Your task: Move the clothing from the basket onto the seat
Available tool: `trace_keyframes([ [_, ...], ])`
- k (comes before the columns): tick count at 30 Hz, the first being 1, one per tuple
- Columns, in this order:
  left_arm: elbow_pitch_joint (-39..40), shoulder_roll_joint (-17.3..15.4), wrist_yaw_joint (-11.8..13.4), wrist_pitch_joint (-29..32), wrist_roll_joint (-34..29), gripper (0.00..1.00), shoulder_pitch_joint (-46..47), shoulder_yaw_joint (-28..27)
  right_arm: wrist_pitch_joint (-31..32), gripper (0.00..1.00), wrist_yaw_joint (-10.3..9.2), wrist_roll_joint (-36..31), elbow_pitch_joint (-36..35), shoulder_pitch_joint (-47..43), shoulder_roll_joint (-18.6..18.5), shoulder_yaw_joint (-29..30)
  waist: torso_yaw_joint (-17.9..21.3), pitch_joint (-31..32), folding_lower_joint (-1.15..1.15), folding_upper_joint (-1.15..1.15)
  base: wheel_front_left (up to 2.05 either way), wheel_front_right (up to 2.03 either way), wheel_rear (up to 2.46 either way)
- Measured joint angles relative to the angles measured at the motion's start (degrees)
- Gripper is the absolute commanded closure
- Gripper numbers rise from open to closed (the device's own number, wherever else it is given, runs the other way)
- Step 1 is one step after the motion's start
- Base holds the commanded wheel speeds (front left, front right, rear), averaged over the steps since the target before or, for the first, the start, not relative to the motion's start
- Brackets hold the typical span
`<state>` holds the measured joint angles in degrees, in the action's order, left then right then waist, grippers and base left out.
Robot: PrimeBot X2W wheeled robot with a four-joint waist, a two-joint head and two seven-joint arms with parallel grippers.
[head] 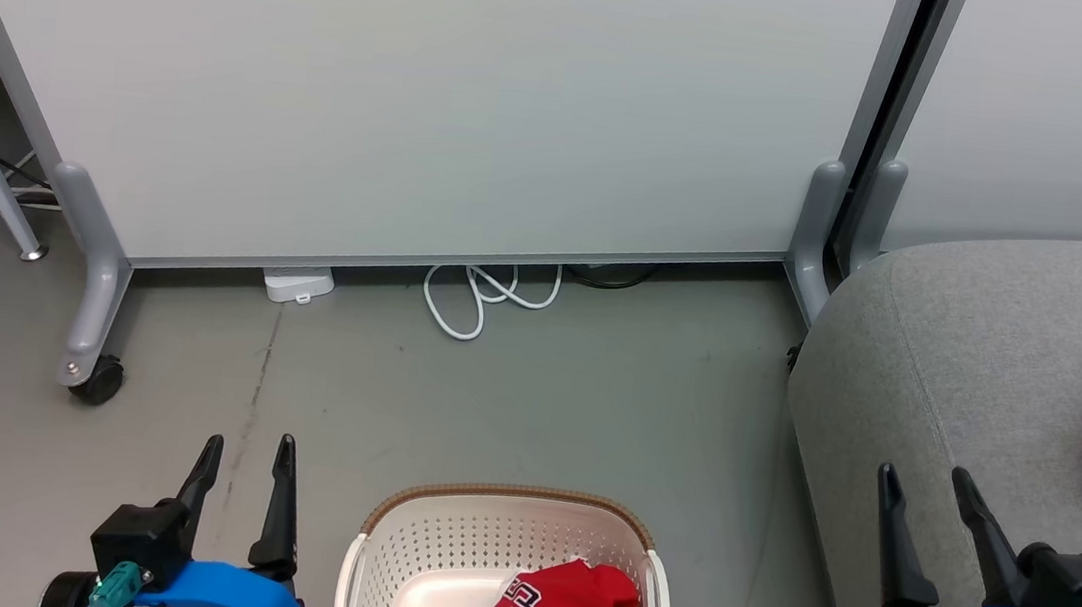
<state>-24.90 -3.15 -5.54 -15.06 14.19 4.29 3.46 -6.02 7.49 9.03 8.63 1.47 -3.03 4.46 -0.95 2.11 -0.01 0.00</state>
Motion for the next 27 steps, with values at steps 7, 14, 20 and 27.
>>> trace_keyframes([
  [7, 0.10, 0.10, -0.51, 0.00, -0.69, 0.00, 0.02, -0.37, 0.40, 0.00, 0.00, 0.75, -0.32, -0.63, 0.04, -0.31, 0.14, -0.27, 0.00, 0.00, 0.00, 0.00, 0.00],
  [14, 0.18, 0.16, -0.75, 0.00, -1.09, 0.00, 0.03, -0.32, 0.38, 0.00, 0.00, 1.78, 0.11, -0.64, 0.05, -1.48, 0.54, -0.74, 0.00, 0.00, 0.00, 0.00, 0.00],
  [20, 0.32, 0.20, -1.02, 0.00, -1.20, 0.00, 0.10, -0.07, 0.26, 0.00, 0.00, 2.47, 0.75, -0.59, 0.07, -1.90, 0.77, -1.20, 0.01, 0.00, 0.00, 0.00, 0.00],
  [27, 0.25, 0.21, -1.12, 0.00, -1.68, 0.00, 0.26, 0.13, -0.20, 0.00, 0.00, 3.22, 1.49, -0.46, 0.07, -2.81, 1.46, -1.69, 0.01, 0.00, 0.00, 0.00, 0.00],
])
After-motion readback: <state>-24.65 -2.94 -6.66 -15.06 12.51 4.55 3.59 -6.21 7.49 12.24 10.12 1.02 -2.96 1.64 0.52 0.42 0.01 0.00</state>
